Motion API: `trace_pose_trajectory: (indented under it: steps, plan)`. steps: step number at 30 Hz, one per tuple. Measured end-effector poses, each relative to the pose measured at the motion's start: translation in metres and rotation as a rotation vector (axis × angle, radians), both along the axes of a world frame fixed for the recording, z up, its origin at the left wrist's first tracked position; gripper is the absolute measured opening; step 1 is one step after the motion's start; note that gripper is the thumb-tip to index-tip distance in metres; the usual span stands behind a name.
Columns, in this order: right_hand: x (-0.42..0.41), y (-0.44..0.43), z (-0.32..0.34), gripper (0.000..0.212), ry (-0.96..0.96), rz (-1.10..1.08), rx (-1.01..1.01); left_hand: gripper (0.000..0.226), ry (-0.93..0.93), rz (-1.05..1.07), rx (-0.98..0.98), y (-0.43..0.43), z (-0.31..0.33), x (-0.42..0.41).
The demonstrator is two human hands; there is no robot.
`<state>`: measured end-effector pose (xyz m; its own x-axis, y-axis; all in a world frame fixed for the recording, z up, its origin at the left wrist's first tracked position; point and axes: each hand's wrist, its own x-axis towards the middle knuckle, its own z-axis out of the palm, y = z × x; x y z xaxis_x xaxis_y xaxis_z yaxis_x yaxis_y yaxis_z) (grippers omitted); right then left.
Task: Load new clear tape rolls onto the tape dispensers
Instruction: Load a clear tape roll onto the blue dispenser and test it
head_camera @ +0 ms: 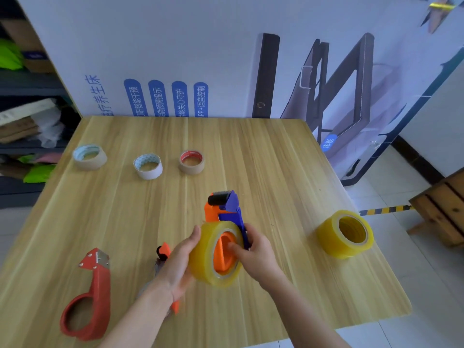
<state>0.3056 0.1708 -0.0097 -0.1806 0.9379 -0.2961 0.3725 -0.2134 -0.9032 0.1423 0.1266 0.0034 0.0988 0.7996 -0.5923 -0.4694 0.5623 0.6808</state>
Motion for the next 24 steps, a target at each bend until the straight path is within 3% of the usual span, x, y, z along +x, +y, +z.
trace_pose_trajectory:
  steps: [7,11,14,18,24]
  plan:
    - [-0.011,0.006,0.032,0.034,0.204,-0.091,0.049,0.05,0.057,0.026,0.258,-0.002,0.048,-0.006]
    - [-0.021,-0.002,0.056,0.05,0.116,-0.139,0.25,0.046,0.192,0.116,0.363,-0.005,0.069,0.002]
    - [-0.025,-0.014,0.079,0.023,0.213,-0.148,0.41,0.042,0.233,0.196,0.426,-0.003,0.085,0.006]
    - [-0.032,-0.025,0.108,0.041,0.316,0.021,0.376,0.037,0.267,0.236,0.506,-0.003,0.109,0.01]
    - [-0.029,-0.025,0.138,0.033,0.448,0.137,0.309,0.039,0.316,0.192,0.573,-0.015,0.132,0.01]
